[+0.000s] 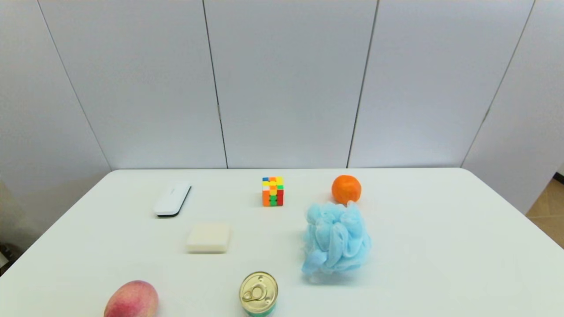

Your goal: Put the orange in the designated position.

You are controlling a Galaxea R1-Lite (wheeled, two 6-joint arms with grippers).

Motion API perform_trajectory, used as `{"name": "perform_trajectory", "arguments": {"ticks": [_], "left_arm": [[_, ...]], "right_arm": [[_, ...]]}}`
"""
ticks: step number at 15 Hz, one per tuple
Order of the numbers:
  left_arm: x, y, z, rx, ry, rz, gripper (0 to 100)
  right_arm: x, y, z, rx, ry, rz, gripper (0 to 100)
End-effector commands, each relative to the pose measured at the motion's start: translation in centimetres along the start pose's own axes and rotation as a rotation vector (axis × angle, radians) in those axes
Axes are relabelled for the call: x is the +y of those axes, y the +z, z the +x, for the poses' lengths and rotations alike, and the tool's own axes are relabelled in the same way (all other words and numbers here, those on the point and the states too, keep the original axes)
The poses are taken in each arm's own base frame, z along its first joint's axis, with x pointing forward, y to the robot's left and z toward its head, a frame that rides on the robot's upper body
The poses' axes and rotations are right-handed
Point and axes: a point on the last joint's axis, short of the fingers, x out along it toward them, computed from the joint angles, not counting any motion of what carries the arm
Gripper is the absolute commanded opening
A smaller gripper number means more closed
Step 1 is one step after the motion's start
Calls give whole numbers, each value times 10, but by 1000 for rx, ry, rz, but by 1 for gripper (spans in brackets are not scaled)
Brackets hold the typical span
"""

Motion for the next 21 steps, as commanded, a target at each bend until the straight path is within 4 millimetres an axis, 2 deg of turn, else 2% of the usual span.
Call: {"name": "perform_trajectory", "arguments": {"ticks": [1, 21], "left_arm": [[0, 0, 0, -1, 0, 0, 100], [0, 0, 0, -2, 8, -16, 100]], "right_arm": [[0, 0, 0, 1, 0, 0, 100], [0, 0, 0, -1, 0, 0, 100]]}}
